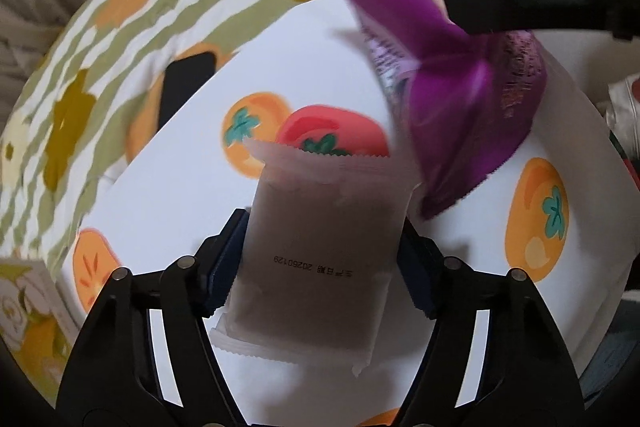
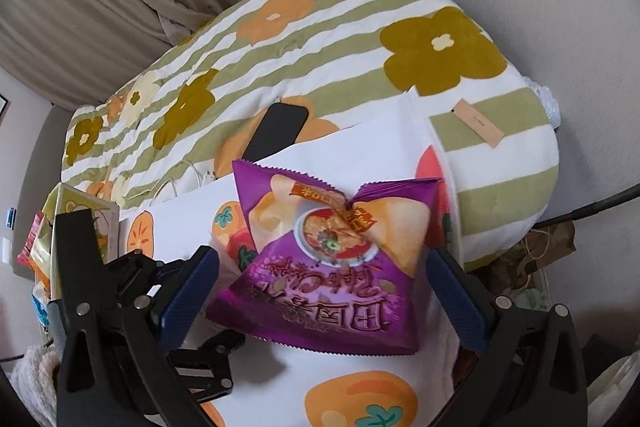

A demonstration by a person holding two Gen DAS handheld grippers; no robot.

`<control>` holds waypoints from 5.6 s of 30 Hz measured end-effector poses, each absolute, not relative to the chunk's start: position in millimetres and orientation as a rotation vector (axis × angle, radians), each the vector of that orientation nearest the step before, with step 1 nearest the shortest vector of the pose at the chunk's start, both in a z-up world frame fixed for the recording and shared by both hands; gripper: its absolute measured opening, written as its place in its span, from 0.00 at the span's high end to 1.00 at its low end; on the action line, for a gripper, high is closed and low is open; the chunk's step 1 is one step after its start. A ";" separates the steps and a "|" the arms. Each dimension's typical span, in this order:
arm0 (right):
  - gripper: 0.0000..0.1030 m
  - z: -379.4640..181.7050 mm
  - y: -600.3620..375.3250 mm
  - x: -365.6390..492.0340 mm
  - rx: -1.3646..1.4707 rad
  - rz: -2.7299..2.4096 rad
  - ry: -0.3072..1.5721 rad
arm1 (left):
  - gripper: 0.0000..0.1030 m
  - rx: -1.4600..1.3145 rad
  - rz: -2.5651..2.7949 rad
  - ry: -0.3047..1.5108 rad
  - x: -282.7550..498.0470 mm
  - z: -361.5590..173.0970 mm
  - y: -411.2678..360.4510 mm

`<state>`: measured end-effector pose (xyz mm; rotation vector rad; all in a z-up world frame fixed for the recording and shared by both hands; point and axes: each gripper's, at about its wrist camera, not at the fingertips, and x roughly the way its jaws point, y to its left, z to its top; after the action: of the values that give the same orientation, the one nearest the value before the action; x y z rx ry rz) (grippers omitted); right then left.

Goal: Organize snacks

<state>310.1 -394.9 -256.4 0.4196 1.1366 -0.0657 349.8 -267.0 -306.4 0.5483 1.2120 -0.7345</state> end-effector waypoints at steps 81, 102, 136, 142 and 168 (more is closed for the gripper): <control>0.32 -151.2 -22.1 242.0 0.155 0.276 0.999 | 0.01 -0.088 -0.137 1.042 250.2 -148.1 200.1; 0.00 -158.5 3.8 232.1 0.147 0.242 0.962 | 0.01 -0.104 -0.015 1.030 209.1 -136.4 244.8; 0.00 -29.5 -148.9 -2.6 -0.006 -0.047 0.595 | 0.00 0.010 -0.057 0.584 -18.5 11.9 55.0; 0.00 -26.9 -160.6 -12.6 0.015 -0.064 0.582 | 0.00 0.008 -0.063 0.581 -26.8 13.1 43.9; 0.00 -25.0 -168.9 -18.0 0.023 -0.077 0.577 | 0.00 0.013 -0.065 0.587 -23.4 11.9 38.6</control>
<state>-18.0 -168.9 -25.0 0.0230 0.5771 -0.0767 -23.4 38.6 11.9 0.0126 0.5872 -0.0646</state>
